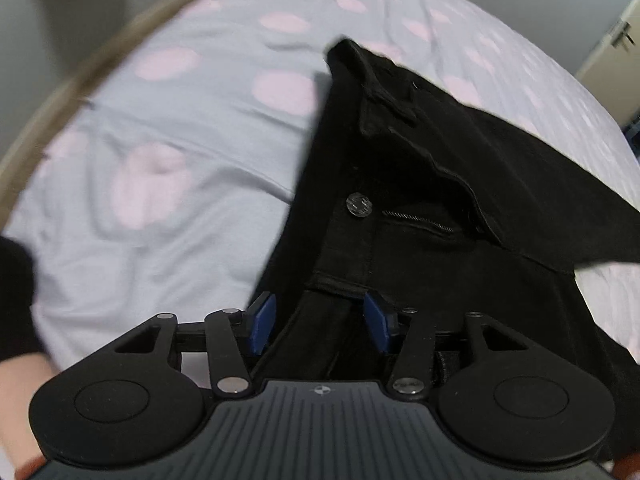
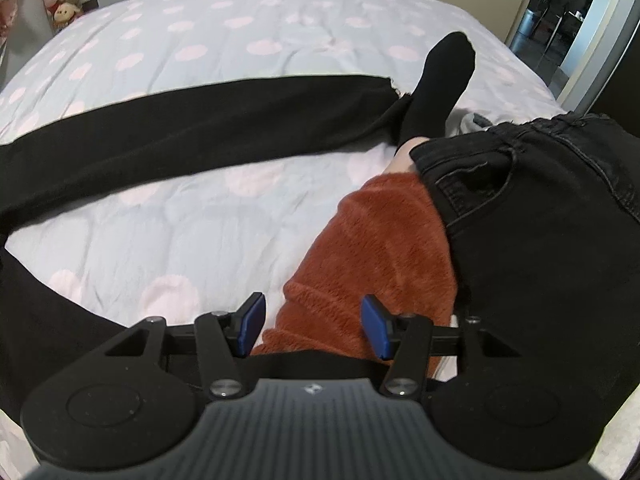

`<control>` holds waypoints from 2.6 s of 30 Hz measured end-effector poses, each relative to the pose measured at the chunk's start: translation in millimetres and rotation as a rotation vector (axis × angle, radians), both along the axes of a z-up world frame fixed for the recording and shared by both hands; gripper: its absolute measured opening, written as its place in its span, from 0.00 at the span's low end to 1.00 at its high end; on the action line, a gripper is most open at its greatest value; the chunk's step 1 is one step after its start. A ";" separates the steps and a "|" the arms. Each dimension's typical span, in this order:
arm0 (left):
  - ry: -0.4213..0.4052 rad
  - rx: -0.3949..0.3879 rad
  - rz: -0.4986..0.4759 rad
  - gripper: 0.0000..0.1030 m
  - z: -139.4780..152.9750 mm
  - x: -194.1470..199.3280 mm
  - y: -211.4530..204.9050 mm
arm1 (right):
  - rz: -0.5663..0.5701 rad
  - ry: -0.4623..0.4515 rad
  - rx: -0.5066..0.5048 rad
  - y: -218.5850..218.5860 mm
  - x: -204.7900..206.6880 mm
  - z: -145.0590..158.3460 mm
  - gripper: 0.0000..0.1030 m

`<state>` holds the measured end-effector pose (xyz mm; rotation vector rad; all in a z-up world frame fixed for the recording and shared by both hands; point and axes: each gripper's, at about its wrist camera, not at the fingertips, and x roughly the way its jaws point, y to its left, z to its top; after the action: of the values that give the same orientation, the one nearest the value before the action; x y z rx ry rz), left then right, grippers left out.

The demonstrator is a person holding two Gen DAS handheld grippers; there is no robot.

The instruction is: Fold clothes

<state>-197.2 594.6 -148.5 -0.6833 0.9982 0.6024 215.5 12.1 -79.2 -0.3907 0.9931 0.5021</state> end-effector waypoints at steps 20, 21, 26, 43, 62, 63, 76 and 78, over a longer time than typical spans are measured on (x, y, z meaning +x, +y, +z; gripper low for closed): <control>0.089 0.311 0.046 0.07 61.9 15.1 -45.8 | 0.108 -0.045 -0.070 48.6 -15.4 -10.0 0.54; 0.135 0.343 0.032 0.07 57.1 20.1 -47.5 | 0.110 -0.054 -0.069 46.8 -16.3 -8.4 0.54; 0.344 0.377 0.032 0.00 5.3 46.8 -33.5 | 0.068 -0.054 -0.050 28.7 -13.1 -4.1 0.54; 0.085 0.375 0.171 0.12 76.7 33.9 -73.9 | -0.017 -0.090 0.075 -54.0 -24.1 40.5 0.55; -0.248 0.134 0.132 0.32 26.6 103.1 -275.5 | -0.216 0.191 0.406 -175.1 -4.6 -49.2 0.62; -0.234 0.120 0.138 0.32 18.3 102.3 -278.6 | -0.218 0.206 0.418 -174.9 -2.7 -55.5 0.61; -0.246 0.078 0.170 0.32 -15.2 84.0 -267.5 | -0.057 0.002 0.468 -153.7 -44.6 25.0 0.00; -0.246 0.079 0.168 0.32 -16.7 85.2 -267.1 | -0.046 0.018 0.446 -147.6 -41.1 28.4 0.09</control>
<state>-112.0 327.4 -165.2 -0.7563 0.6900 0.6824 174.4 -135.5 -50.8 0.0361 0.8753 0.6677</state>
